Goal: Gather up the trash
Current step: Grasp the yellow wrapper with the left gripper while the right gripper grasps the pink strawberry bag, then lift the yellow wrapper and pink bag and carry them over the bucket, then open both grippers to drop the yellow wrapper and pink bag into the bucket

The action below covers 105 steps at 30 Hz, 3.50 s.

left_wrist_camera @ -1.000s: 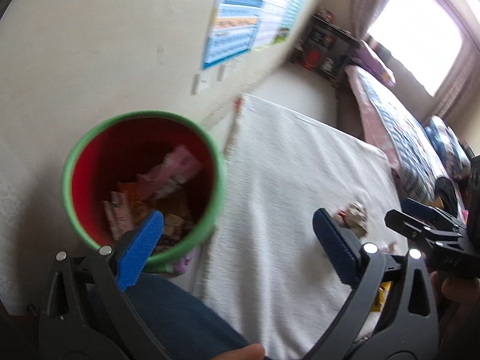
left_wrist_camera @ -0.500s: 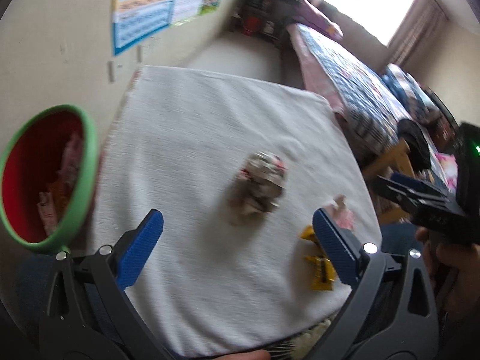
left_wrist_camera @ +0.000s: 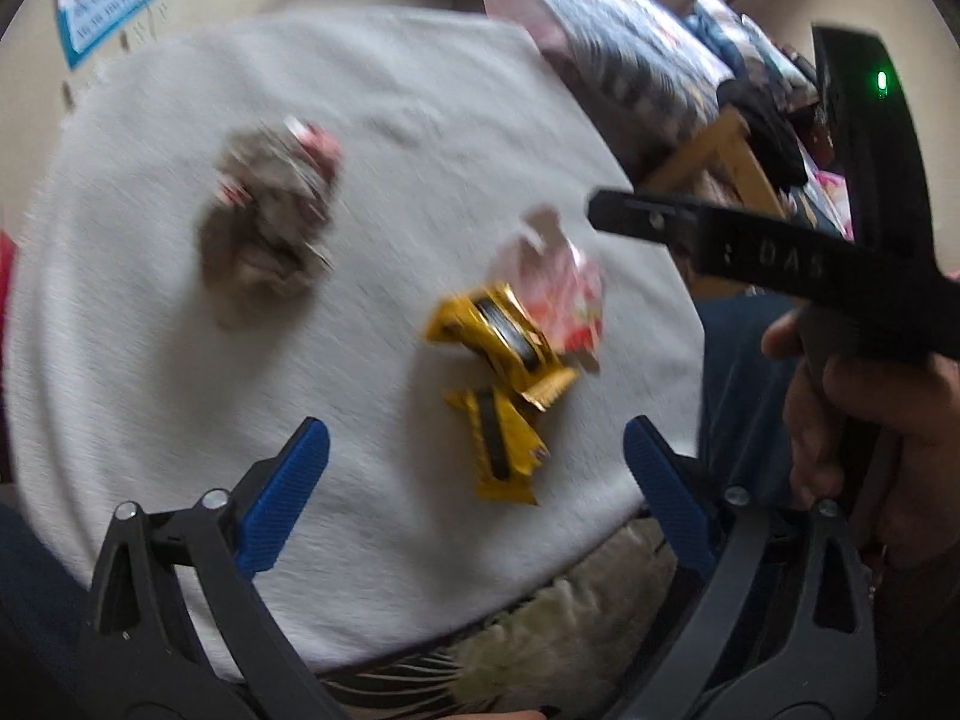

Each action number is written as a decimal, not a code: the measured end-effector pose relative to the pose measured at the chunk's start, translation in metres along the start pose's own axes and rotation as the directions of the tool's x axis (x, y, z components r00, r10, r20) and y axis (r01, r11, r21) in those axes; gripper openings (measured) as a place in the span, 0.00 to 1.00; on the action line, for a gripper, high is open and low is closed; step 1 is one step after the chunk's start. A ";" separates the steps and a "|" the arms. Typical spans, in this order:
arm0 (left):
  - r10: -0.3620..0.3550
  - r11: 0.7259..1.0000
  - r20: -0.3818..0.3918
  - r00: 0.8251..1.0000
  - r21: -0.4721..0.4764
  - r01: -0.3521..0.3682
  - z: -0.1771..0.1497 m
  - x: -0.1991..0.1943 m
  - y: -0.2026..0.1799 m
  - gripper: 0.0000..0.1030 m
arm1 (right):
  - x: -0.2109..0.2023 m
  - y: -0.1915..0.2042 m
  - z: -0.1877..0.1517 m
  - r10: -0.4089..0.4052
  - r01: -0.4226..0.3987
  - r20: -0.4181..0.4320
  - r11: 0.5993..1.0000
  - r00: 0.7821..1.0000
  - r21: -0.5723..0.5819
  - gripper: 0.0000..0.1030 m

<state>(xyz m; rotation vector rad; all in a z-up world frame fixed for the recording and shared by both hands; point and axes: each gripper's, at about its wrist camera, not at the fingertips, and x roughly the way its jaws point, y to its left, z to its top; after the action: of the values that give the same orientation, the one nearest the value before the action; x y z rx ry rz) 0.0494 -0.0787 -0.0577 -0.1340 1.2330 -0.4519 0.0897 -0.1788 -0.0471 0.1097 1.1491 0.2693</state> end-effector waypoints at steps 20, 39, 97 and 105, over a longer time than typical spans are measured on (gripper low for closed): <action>-0.034 0.998 -0.104 0.994 -0.048 0.029 -0.001 0.030 0.007 0.18 | 0.041 -0.017 -0.017 0.092 -0.081 -0.120 0.992 0.988 0.095 0.47; 0.085 0.991 0.048 0.995 -0.104 -0.080 0.004 -0.036 0.048 0.18 | -0.009 -0.012 0.004 -0.034 0.034 0.047 0.999 0.998 0.015 0.47; 0.427 0.801 0.297 0.854 -0.563 -0.204 -0.046 -0.211 0.271 0.18 | 0.010 0.288 0.070 0.257 -0.208 0.052 0.871 0.965 -0.446 0.47; 0.442 0.765 0.303 0.844 -0.619 -0.179 -0.065 -0.217 0.283 0.18 | 0.017 0.315 0.069 0.284 -0.237 0.033 0.851 0.958 -0.468 0.47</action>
<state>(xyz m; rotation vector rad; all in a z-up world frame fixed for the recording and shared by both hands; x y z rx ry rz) 0.0069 0.2742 0.0154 -0.5049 0.8816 0.2657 0.1103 0.1329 0.0362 -0.1419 0.9404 0.7664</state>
